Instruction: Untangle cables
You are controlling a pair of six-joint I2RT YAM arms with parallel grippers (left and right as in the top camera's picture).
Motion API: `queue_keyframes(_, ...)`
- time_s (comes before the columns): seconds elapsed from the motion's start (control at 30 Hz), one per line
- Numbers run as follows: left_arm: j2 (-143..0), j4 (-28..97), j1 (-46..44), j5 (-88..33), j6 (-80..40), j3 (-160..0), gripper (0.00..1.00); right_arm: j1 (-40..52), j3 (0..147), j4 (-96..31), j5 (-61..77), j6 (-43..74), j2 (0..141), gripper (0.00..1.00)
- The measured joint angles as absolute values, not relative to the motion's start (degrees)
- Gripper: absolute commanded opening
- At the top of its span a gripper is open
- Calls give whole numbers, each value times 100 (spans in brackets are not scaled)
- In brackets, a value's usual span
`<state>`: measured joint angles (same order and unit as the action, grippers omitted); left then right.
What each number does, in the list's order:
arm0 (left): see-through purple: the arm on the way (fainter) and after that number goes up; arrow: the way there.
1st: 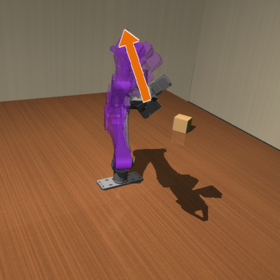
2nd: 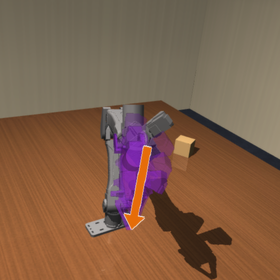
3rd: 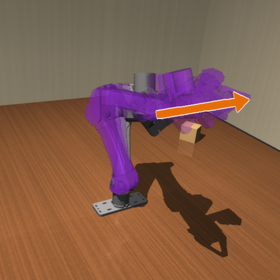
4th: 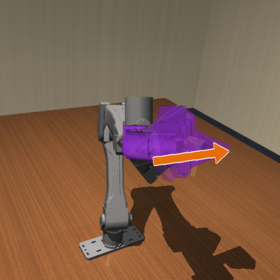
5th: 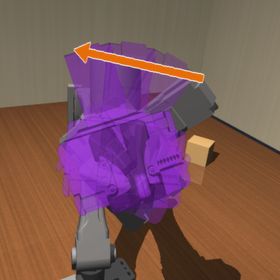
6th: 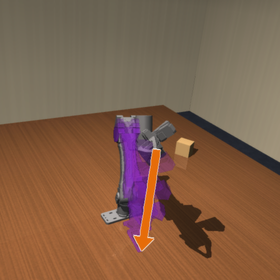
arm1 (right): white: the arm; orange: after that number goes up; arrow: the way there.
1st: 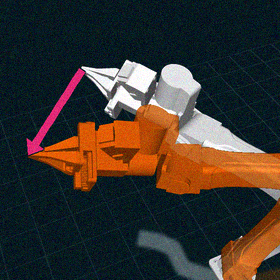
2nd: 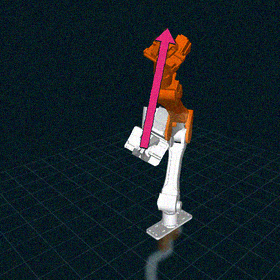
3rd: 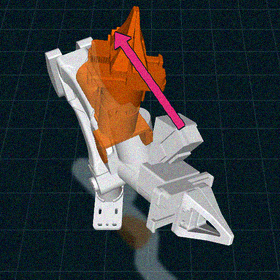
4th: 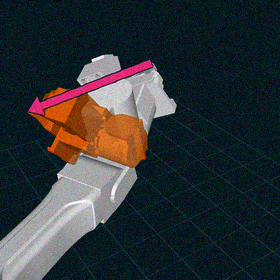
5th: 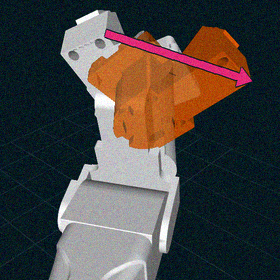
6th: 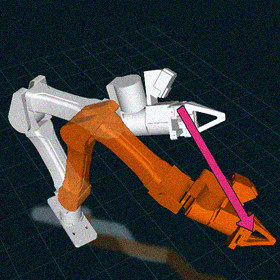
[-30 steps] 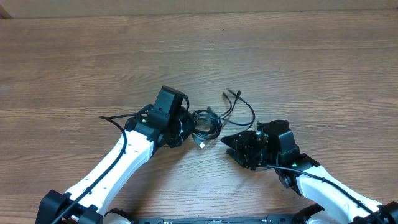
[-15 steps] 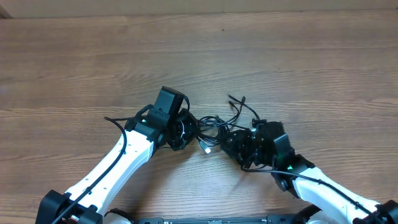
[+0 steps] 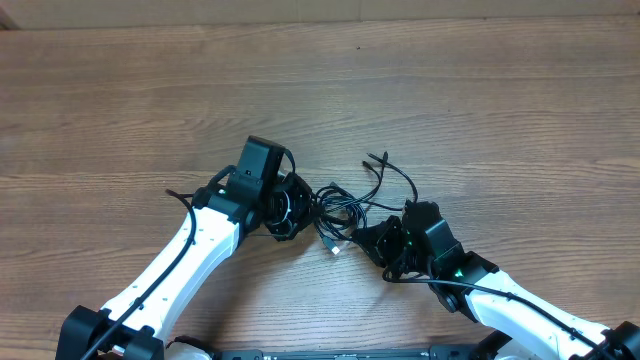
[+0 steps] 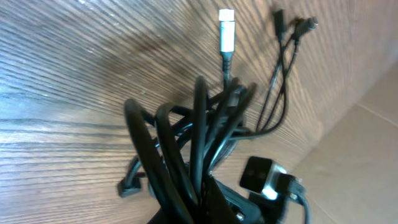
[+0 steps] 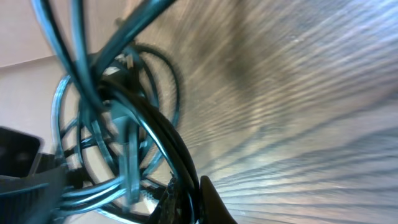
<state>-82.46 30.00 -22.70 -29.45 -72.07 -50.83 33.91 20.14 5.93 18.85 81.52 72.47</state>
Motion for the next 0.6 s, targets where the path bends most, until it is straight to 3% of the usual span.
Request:
queue_keyframes(0.13,-8246,2482,-1955,-3492,-7207,-5074,4,3409,2014,-8,1581,8020,7249,4)
queue_keyframes(0.43,-8246,2248,-1785,-4506,-7006,-5074,4,3417,2012,-25,1350,7953,7249,5)
queue_keyframes(0.5,-8246,2182,-1778,-4615,-6853,-5076,4,3417,2012,-25,1332,7946,7249,11)
queue_keyframes(0.6,-8246,2115,-1747,-4692,-6381,-5076,9,3417,2012,-36,1306,7929,7249,36)
